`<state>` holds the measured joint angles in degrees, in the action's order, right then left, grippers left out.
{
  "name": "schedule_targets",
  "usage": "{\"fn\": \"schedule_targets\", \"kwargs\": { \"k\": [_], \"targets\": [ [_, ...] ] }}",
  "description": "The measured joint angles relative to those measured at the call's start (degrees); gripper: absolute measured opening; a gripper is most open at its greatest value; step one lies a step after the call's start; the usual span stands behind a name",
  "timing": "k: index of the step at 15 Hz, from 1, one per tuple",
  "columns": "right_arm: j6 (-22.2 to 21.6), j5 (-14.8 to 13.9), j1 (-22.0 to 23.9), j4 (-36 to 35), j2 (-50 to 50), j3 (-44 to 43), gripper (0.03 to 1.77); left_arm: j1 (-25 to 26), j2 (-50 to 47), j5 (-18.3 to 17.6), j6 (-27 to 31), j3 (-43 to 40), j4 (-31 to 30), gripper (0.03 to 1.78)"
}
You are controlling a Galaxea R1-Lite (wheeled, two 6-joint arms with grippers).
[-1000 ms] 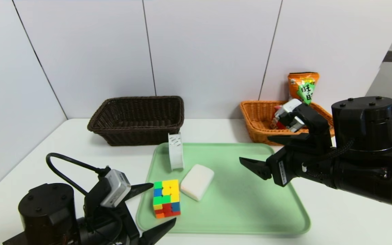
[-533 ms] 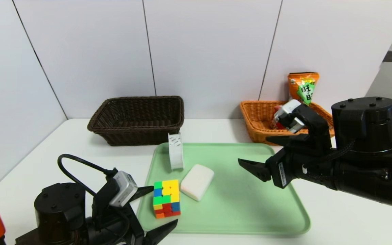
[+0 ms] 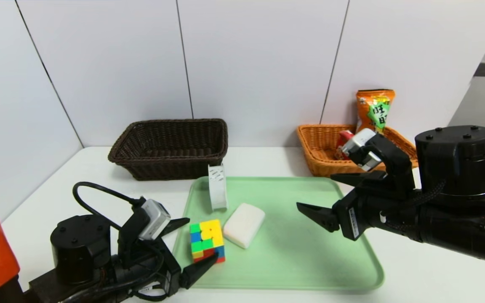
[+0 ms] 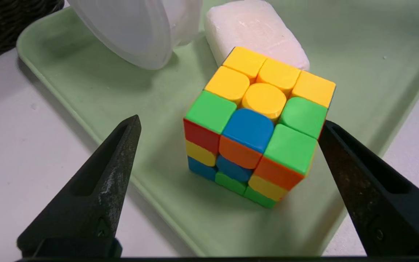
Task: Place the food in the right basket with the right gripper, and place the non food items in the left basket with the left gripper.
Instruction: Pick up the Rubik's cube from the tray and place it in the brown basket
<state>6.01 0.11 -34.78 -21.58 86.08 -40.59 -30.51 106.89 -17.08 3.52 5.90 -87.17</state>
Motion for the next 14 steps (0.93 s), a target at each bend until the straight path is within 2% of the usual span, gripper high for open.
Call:
{"fn": "schedule_targets", "kwargs": {
  "k": [14],
  "targets": [
    [0.0, 0.1, -0.4, 0.0, -0.4, 1.2, 1.7, -0.8, 1.2, -1.5, -0.8, 1.6, 0.0, 1.69]
  ]
}}
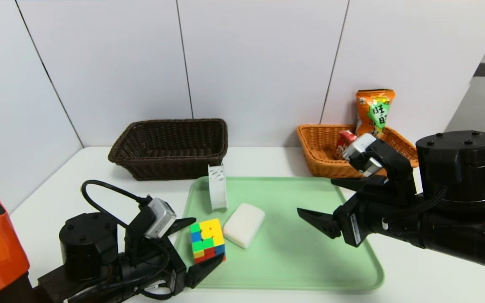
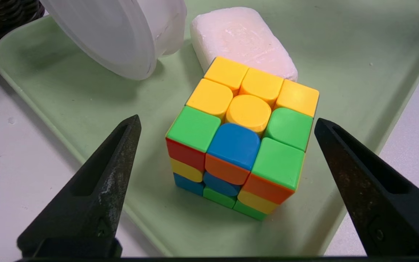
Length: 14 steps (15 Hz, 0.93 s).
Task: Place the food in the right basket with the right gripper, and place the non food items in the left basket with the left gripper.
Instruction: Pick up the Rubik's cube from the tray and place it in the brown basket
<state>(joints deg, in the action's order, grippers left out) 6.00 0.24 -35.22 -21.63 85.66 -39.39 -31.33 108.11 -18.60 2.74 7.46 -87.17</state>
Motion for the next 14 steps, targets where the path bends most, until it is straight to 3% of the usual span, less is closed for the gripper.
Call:
{"fn": "schedule_targets", "kwargs": {
  "k": [14],
  "targets": [
    [-1.1, 0.4, 0.0, 0.0, 0.1, 0.2, 1.7, -0.9, 2.1, 0.0, 0.1, 2.2, 0.0, 1.69]
  ]
}}
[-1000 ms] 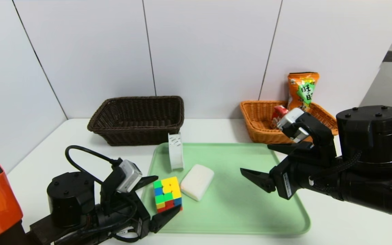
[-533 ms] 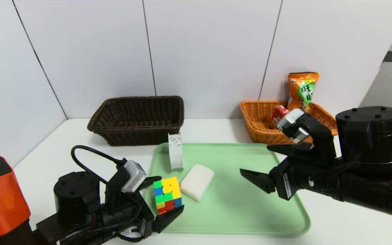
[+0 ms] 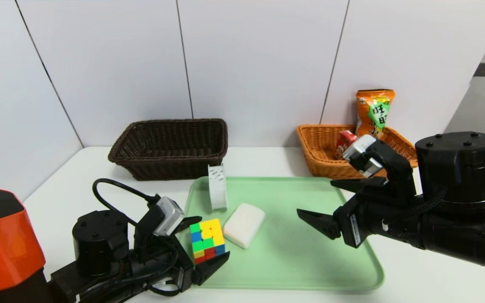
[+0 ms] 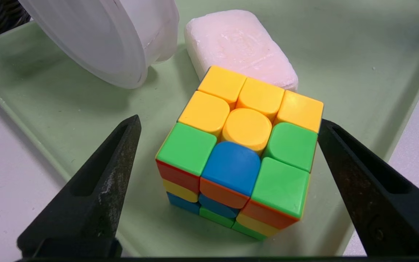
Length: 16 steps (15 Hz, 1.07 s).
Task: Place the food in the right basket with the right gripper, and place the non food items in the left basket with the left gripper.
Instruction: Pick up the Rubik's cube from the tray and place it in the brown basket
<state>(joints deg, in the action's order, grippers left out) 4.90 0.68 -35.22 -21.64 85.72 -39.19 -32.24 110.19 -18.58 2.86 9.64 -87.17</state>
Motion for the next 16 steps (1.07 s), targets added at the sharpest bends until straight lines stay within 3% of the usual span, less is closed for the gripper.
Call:
{"fn": "schedule_targets", "kwargs": {
  "k": [1, 4, 6, 16],
  "targets": [
    [0.0, 0.0, 0.0, 0.0, 0.0, 0.0, 1.7, 0.0, 0.1, 0.0, 0.1, 0.0, 0.0, 1.69],
    [0.0, 0.0, 0.0, 0.0, 0.0, -0.1, 1.7, 0.0, 0.1, 0.0, 0.2, -0.2, 0.0, 1.19],
    [0.0, 0.0, 0.0, 0.0, 0.0, 0.0, 1.7, 0.0, 0.2, 0.0, 0.3, -0.3, 0.0, 0.98],
    [0.0, -0.1, 0.0, 0.0, -0.1, 0.2, 1.7, 0.1, -2.5, 0.7, 0.5, 0.0, 0.0, 0.97]
  ]
}}
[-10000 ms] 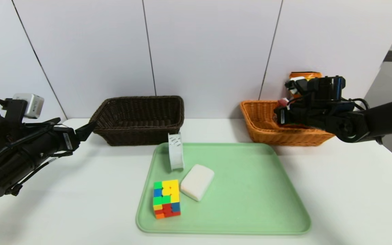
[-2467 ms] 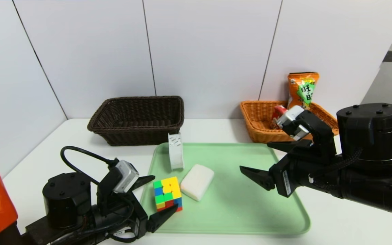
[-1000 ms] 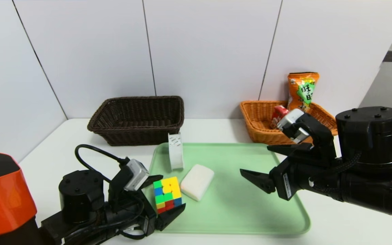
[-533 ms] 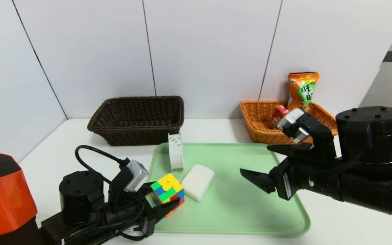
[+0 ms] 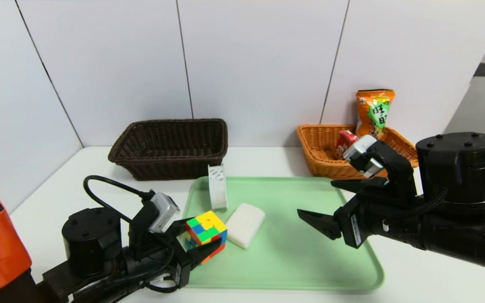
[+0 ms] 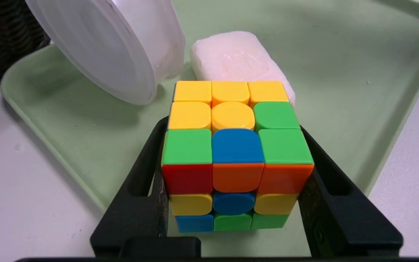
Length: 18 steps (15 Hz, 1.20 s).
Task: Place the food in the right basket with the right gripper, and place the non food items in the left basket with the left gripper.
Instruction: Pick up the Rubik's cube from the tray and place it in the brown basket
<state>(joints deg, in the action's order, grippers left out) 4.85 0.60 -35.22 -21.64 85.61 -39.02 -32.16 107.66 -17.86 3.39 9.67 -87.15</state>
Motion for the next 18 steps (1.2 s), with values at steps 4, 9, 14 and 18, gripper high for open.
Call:
{"fn": "schedule_targets", "kwargs": {
  "k": [4, 9, 14, 18],
  "targets": [
    [0.0, -0.1, 0.0, 0.0, 0.0, 0.0, 1.7, 0.1, -3.1, 2.1, -0.2, 0.6, 0.0, 0.97],
    [-0.1, -0.1, 0.1, 0.1, -0.4, 0.2, 1.7, 4.2, -6.2, 3.0, -0.2, 5.7, 0.0, 0.97],
    [-0.1, -0.1, 0.1, 0.1, -0.5, 1.2, 1.7, 14.1, -9.5, 2.9, -0.4, 20.8, 10.2, 0.97],
    [-0.1, -0.1, 0.4, 0.1, -0.9, 1.4, 1.7, 20.7, -10.5, 2.8, -0.3, 32.7, 24.0, 0.97]
  ]
}}
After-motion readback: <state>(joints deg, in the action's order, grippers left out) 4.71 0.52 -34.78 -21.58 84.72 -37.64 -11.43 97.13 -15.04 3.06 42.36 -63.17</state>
